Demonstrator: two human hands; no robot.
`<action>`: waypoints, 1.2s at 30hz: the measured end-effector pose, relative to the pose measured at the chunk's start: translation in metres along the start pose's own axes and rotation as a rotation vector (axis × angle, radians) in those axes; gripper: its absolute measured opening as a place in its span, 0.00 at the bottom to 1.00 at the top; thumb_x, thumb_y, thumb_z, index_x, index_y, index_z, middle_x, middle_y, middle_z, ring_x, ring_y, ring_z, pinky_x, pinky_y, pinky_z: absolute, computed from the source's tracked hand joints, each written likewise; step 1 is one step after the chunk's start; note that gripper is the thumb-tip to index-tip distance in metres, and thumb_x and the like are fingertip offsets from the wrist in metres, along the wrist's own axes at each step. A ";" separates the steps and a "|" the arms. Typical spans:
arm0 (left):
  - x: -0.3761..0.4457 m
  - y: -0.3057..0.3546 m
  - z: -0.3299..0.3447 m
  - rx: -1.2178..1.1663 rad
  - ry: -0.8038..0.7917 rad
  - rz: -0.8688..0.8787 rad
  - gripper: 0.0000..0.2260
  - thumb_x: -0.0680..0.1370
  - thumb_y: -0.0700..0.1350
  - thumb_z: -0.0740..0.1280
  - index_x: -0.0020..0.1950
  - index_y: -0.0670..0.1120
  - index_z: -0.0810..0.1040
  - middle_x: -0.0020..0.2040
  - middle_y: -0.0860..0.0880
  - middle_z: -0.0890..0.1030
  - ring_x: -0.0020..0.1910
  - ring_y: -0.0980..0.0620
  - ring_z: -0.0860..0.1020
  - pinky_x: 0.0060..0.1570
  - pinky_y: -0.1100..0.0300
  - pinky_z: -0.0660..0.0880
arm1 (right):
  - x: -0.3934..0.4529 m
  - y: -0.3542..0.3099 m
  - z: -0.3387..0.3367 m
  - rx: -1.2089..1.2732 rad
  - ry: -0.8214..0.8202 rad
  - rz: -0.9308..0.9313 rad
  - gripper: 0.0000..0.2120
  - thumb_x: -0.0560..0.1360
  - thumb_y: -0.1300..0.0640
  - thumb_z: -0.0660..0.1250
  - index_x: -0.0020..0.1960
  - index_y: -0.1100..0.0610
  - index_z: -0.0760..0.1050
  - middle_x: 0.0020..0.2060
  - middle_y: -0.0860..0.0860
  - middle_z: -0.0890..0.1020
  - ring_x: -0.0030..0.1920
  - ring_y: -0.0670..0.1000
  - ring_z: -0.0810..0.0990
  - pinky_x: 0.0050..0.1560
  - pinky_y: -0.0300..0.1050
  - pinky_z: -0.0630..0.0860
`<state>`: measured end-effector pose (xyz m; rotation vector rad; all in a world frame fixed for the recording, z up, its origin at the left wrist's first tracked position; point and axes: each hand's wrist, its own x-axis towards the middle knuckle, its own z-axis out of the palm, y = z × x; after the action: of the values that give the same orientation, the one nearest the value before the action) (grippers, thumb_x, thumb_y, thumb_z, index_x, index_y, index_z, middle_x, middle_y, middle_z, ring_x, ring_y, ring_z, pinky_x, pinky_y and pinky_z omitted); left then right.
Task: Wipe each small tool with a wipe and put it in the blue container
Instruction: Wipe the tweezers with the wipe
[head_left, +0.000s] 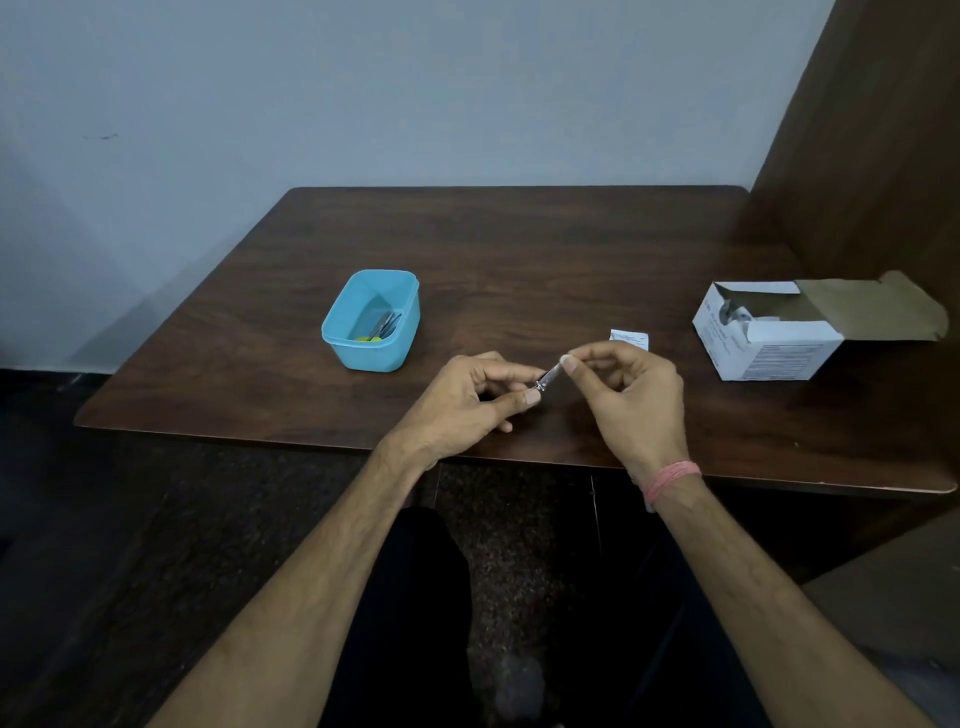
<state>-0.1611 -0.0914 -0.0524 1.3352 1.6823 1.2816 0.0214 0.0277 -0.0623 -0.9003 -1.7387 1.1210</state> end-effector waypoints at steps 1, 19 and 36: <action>0.000 0.000 0.000 -0.004 -0.001 -0.004 0.12 0.83 0.39 0.77 0.67 0.46 0.89 0.50 0.49 0.79 0.48 0.57 0.82 0.43 0.63 0.83 | 0.001 0.000 -0.001 0.004 0.043 0.012 0.03 0.78 0.51 0.81 0.47 0.48 0.88 0.37 0.46 0.88 0.31 0.43 0.77 0.39 0.35 0.74; 0.002 0.005 -0.001 -0.102 0.018 -0.108 0.14 0.81 0.41 0.80 0.67 0.46 0.88 0.55 0.42 0.90 0.51 0.53 0.88 0.41 0.63 0.84 | -0.012 -0.007 0.008 -0.188 -0.075 -0.214 0.04 0.79 0.58 0.79 0.50 0.49 0.87 0.41 0.39 0.86 0.35 0.49 0.80 0.38 0.32 0.73; 0.001 0.004 -0.014 -0.238 -0.038 -0.181 0.21 0.79 0.36 0.81 0.71 0.43 0.85 0.58 0.45 0.91 0.55 0.50 0.89 0.44 0.62 0.87 | -0.018 -0.007 0.010 -0.298 -0.113 -0.353 0.05 0.79 0.59 0.79 0.51 0.49 0.88 0.47 0.40 0.87 0.39 0.44 0.81 0.43 0.28 0.71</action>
<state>-0.1726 -0.0944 -0.0438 1.0374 1.5323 1.2954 0.0183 0.0065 -0.0632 -0.6732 -2.0971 0.7047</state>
